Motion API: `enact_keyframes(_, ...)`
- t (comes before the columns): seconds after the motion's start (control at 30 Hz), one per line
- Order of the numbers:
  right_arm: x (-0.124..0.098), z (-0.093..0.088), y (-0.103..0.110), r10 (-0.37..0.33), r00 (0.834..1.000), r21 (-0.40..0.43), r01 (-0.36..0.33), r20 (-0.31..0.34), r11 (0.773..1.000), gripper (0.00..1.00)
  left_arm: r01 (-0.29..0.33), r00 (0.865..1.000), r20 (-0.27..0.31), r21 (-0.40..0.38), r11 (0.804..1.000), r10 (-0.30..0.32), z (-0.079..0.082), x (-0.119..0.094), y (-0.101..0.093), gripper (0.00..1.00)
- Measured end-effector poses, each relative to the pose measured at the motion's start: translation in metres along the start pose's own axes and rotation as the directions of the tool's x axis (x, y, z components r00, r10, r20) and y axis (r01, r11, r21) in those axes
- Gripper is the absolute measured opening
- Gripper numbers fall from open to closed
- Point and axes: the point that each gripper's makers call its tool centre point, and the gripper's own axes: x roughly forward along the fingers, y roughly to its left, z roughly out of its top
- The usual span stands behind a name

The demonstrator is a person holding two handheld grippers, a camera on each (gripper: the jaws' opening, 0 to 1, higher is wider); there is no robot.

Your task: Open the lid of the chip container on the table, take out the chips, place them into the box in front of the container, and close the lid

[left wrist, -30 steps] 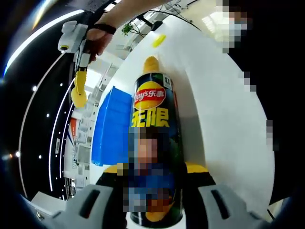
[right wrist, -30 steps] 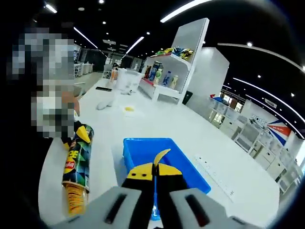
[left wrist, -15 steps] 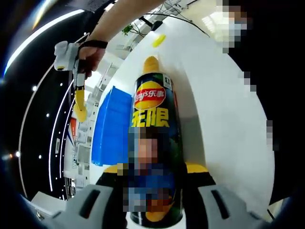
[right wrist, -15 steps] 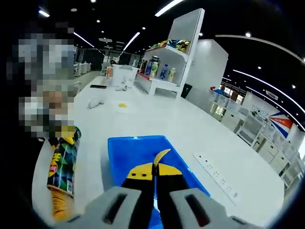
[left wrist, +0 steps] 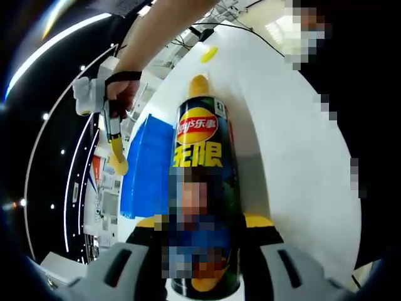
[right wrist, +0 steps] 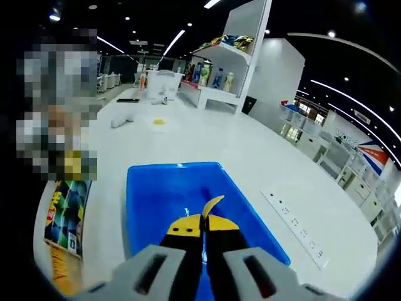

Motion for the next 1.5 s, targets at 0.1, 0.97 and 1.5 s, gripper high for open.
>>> enact_keyframes(0.1,0.005,-0.006,-0.003,0.000,1.000,0.002,0.000,-0.017,1.000,0.01,0.001,1.000,0.001,0.000,1.000,-0.001,0.000,0.000,0.000,0.44)
enact_keyframes(0.97,0.008,-0.021,0.009,0.041,0.998,-0.018,-0.042,-0.055,0.999,0.17,-0.006,1.000,0.005,-0.003,1.000,0.006,0.000,0.001,-0.001,0.44)
enact_keyframes(1.5,0.000,-0.021,0.007,0.024,0.998,-0.034,-0.026,-0.058,0.999,0.17,-0.005,1.000,0.007,-0.003,1.000,0.006,0.001,0.001,-0.001,0.44)
